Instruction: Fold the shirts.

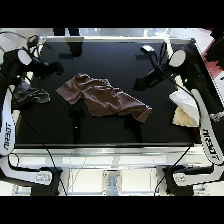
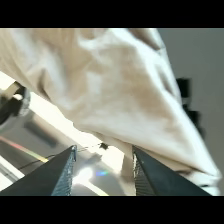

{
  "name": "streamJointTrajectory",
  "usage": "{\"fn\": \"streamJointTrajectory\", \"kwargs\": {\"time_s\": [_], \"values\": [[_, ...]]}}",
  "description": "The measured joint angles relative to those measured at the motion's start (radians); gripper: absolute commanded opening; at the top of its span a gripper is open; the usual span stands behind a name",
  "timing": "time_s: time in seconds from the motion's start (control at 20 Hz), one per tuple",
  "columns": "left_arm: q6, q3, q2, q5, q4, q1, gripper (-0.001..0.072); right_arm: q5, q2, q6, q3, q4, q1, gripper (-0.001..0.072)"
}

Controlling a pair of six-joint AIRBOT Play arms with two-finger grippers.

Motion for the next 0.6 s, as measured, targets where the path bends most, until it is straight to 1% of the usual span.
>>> {"fn": "streamJointTrajectory", "kwargs": {"time_s": [0.15,0.3,0.45,0.6], "values": [[0.057,0.046,-0.13,0.052,-0.124,0.072,0.0701,-0.031,0.0,0.005,-0.083,0.065,0.016,0.0411],[0.094,0.166,-0.289,0.058,-0.197,0.103,0.0701,-0.037,0.0,0.007,-0.115,0.108,0.064,0.0411],[0.128,0.304,-0.428,0.031,-0.227,0.112,0.07,-0.058,0.0,0.008,-0.127,0.126,0.125,0.041],[0.146,0.387,-0.516,0.018,-0.243,0.114,0.07,-0.081,0.0,0.008,-0.131,0.134,0.185,0.041]]}}
